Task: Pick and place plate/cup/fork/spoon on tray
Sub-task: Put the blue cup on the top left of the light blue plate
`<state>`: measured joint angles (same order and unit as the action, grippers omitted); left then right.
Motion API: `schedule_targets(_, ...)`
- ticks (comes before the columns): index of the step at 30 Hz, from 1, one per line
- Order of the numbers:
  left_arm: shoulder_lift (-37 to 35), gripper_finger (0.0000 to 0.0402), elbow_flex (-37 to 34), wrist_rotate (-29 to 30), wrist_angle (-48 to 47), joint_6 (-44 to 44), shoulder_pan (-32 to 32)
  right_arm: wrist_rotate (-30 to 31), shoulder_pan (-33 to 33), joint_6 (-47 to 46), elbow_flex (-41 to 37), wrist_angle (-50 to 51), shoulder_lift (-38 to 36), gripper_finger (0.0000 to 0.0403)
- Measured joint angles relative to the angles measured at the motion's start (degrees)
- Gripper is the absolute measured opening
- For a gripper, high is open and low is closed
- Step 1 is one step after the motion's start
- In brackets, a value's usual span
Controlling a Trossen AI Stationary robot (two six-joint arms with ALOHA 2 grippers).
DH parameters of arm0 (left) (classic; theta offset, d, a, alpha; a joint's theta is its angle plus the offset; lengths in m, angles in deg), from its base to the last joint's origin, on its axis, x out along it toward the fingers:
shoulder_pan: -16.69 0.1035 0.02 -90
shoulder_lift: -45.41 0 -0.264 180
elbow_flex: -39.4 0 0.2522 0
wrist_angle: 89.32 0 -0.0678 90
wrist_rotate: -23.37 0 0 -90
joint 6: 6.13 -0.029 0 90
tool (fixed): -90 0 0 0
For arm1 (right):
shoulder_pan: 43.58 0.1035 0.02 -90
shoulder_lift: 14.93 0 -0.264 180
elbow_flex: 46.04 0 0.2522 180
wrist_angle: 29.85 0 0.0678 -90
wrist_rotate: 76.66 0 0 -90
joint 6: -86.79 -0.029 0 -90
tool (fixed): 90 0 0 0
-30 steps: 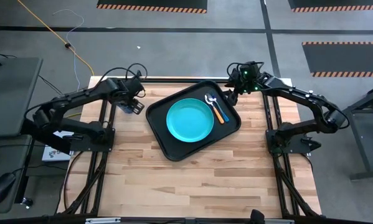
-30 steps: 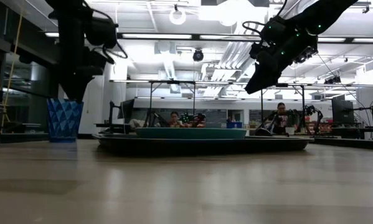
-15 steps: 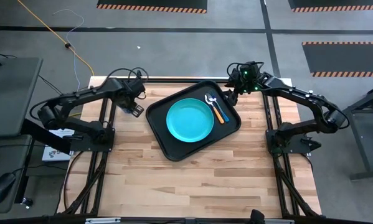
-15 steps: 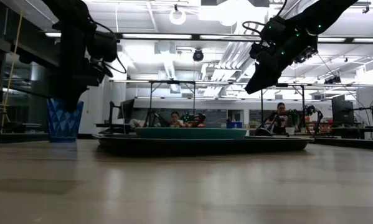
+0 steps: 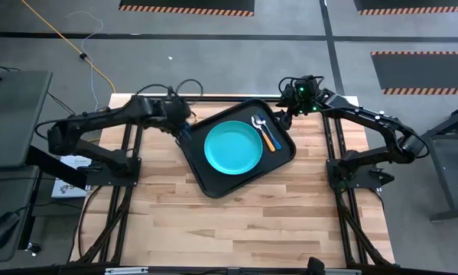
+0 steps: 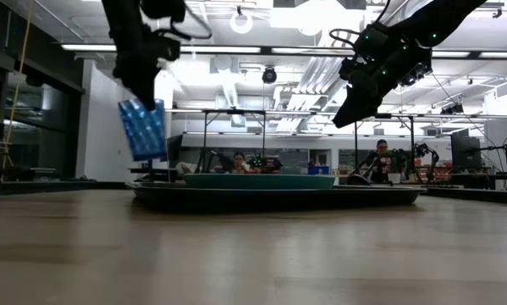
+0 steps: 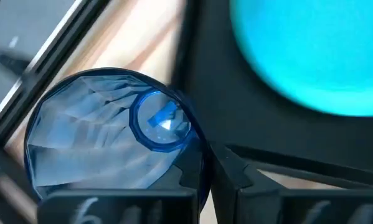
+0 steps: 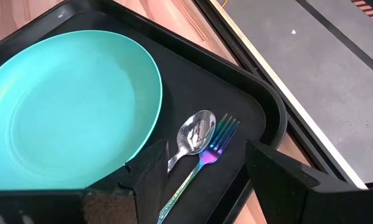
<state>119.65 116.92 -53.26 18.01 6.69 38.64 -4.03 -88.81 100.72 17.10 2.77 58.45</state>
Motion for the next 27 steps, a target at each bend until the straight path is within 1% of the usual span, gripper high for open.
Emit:
schedule_targets(4, 1.1, 0.0004, 0.1, 0.7, 2.9, 1.0, -6.3, 0.0, 0.0, 0.0, 0.0, -0.2, 0.0, 0.0204)
schedule_targets(9, 7.5, 0.0003, 0.0, 3.3, 3.2, 1.9, -10.7, 0.2, 0.0, 0.0, 0.0, -0.3, 0.0, 0.0204)
schedule_targets(12, 11.6, 0.0003, 0.0, 2.8, 4.0, 1.7, -11.8, 0.2, 0.0, -0.8, 0.0, -0.3, 0.0, 0.0204)
schedule_targets(16, 14.7, 0.0003, 0.0, 0.2, 8.5, 0.0, -12.7, 0.2, 0.0, -1.0, 0.0, -0.3, 0.0, 0.0204)
schedule_targets(21, 15.1, 0.0002, 0.0, -1.0, 13.0, -1.6, -13.6, 0.1, 0.0, -0.9, 0.0, -0.3, 0.0, 0.0204)
schedule_targets(27, 14.2, 0.0002, 0.0, -1.2, 10.1, -1.5, -13.2, -0.1, 0.0, -0.5, 0.0, -0.3, 0.0, 0.0204)
